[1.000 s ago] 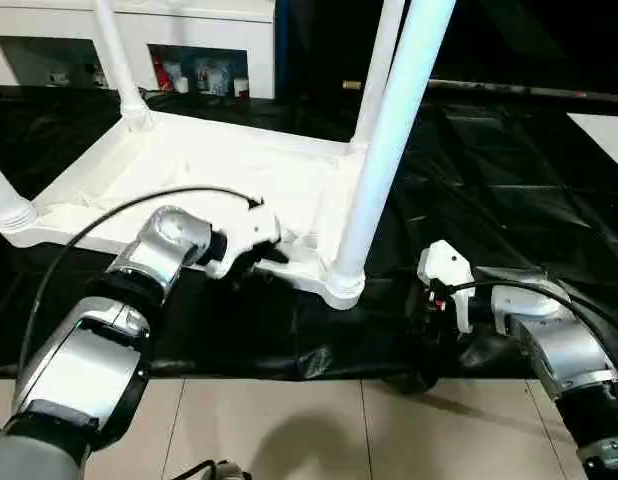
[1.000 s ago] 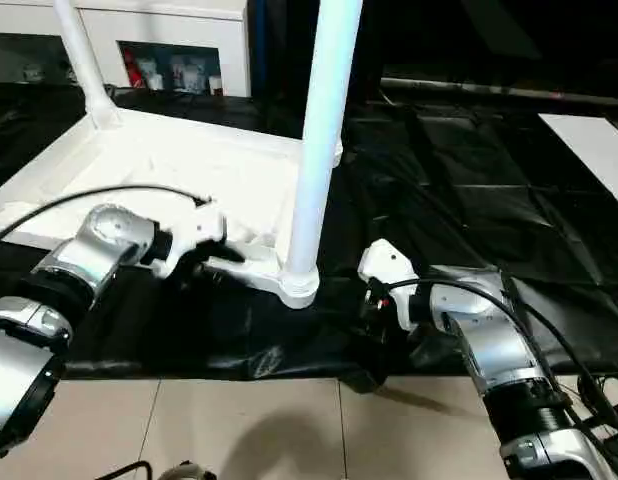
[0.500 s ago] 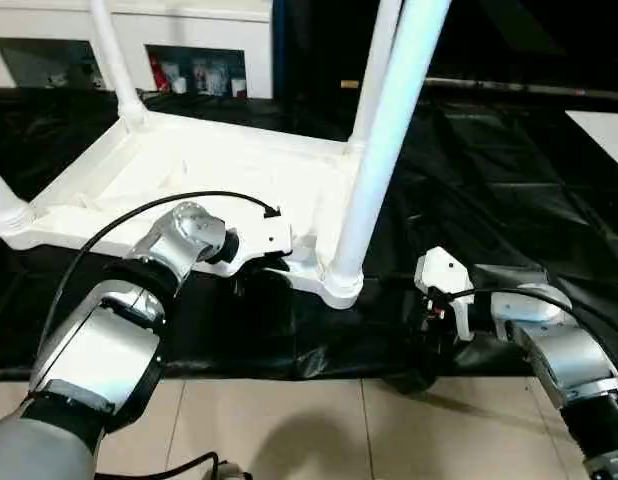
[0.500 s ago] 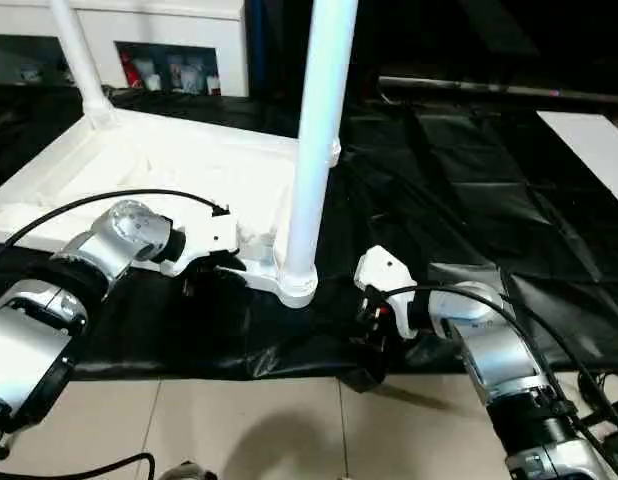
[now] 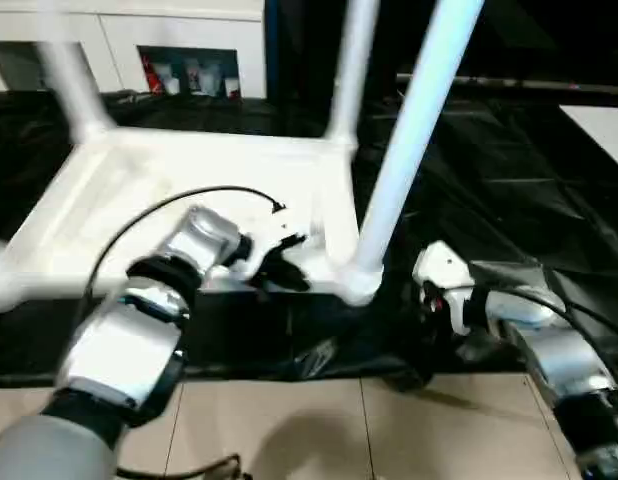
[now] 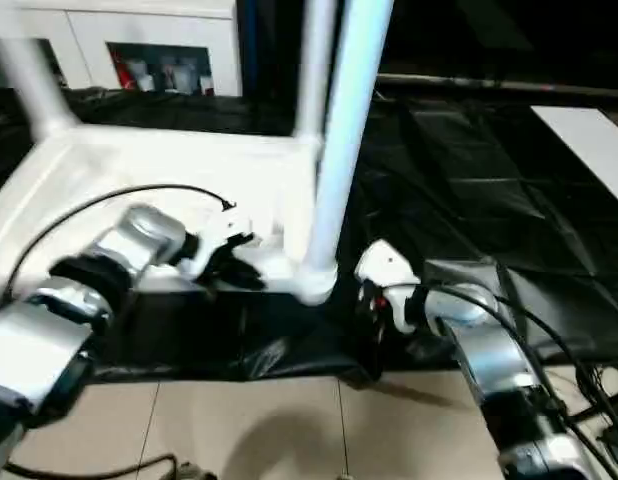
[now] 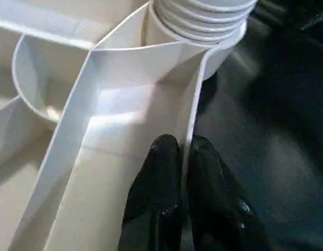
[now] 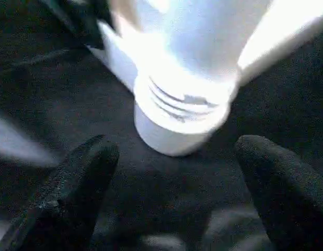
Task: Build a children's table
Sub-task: Rotate table base, then rotate leg to tighten
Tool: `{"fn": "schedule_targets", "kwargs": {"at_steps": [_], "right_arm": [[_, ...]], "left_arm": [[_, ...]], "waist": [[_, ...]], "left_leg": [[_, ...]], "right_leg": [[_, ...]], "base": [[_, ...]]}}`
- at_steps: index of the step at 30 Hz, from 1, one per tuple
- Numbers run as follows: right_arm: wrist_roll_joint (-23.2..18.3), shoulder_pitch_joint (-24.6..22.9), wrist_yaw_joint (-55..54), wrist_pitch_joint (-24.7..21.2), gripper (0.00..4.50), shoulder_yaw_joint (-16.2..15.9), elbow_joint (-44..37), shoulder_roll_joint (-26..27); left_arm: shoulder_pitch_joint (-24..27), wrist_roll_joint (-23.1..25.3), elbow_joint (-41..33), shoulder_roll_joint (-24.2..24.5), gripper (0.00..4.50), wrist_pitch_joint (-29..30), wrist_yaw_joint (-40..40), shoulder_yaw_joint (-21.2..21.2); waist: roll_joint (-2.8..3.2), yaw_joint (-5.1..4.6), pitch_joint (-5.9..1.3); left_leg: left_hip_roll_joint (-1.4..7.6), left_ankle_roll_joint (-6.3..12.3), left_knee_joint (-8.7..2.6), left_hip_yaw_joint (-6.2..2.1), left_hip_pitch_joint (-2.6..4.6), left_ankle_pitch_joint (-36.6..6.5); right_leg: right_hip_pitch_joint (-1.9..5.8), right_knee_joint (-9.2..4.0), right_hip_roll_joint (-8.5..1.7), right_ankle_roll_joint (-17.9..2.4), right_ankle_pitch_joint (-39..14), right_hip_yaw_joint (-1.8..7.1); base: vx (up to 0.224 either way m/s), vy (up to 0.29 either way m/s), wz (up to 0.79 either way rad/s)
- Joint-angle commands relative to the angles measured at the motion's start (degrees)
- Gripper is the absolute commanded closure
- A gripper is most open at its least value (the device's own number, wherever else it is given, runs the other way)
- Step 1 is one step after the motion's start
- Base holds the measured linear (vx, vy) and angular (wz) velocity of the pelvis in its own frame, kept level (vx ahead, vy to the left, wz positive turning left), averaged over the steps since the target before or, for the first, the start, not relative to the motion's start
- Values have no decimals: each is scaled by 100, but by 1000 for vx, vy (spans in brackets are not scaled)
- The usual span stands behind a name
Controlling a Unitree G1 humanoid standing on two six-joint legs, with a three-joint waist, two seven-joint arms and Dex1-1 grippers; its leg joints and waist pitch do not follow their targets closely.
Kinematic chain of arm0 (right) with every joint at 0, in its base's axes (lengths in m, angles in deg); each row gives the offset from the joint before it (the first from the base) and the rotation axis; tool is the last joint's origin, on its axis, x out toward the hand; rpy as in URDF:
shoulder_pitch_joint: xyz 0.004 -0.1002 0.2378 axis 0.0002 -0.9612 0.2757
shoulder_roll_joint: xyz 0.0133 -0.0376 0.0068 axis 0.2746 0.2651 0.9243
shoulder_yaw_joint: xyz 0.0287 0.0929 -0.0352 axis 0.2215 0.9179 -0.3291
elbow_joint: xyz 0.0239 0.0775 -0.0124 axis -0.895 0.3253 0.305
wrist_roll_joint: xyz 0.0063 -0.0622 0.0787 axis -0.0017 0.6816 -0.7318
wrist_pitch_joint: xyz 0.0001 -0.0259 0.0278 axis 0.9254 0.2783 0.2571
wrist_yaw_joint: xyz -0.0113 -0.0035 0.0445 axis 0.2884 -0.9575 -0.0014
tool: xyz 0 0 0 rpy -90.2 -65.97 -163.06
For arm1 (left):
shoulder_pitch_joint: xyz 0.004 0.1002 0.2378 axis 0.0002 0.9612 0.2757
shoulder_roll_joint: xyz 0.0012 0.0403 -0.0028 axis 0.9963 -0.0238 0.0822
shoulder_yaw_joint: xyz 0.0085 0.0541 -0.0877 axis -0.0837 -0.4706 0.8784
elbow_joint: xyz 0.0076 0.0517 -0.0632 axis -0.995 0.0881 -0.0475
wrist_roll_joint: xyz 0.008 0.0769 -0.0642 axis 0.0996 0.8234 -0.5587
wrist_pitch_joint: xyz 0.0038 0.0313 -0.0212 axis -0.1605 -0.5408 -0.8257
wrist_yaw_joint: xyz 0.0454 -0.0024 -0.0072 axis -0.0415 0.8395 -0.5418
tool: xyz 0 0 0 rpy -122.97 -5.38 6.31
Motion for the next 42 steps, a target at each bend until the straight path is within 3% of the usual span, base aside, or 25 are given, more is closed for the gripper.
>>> {"fn": "schedule_targets", "kwargs": {"at_steps": [1,3,6,9,13,15,23,28,36,42], "right_arm": [[-3,108,-257,-49,46,203,113,46],[0,119,-329,-50,46,220,145,84],[-7,82,-414,-72,46,195,107,153],[7,80,-432,-50,46,174,125,158],[24,89,-446,-36,46,165,132,152],[20,95,-442,-34,46,169,125,153],[-238,91,-302,139,46,292,-25,259],[-476,105,240,213,46,178,-188,269],[-240,370,268,520,46,-47,354,353],[-172,609,396,623,46,-111,779,493]], "left_arm": [[294,-104,-98,9,445,73,346,191],[439,-93,-224,2,449,-96,427,196],[952,10,-721,75,449,-1065,293,22],[1132,-28,-987,76,449,-1216,259,38],[1321,-18,-1308,119,449,-1290,325,58],[1358,-52,-1344,128,449,-1304,296,85],[1455,-417,-1522,106,449,-885,-45,346],[1563,-377,-1768,151,449,-925,-445,159],[1717,-224,-2146,186,449,-870,-689,-80],[1752,-207,-2278,222,449,-847,-711,-121]], "waist": [[-51,55,-436],[-29,37,-438],[-72,34,-430],[-68,37,-404],[-79,45,-389],[-71,33,-393],[-64,28,-421],[-71,38,-409],[-43,71,-383],[-49,96,-402]], "left_leg": [[89,393,-308,-63,38,-714],[89,443,-303,-63,38,-680],[118,473,-320,-62,50,-797],[119,402,-337,-50,71,-929],[127,320,-353,-50,67,-1012],[123,294,-357,-52,58,-980],[112,405,-337,-41,32,-754],[116,474,-339,-37,30,-808],[138,257,-375,-36,74,-1123],[144,282,-368,-38,51,-949]], "right_leg": [[399,-393,-427,-1662,170,213],[391,-391,-424,-1664,224,209],[374,-429,-438,-1570,-44,213],[341,-453,-435,-1413,-499,221],[307,-492,-447,-1208,-1038,225],[301,-490,-443,-1145,-1035,228],[306,-434,-432,-1242,-535,225],[307,-443,-434,-1258,-546,224],[244,-519,-453,-1134,-1293,231],[262,-462,-451,-1173,-896,234]], "base": [[0,0,0],[0,0,0],[0,0,0],[0,0,0],[0,0,0],[0,0,0],[0,0,0],[0,0,0],[0,0,0],[0,0,0]]}}
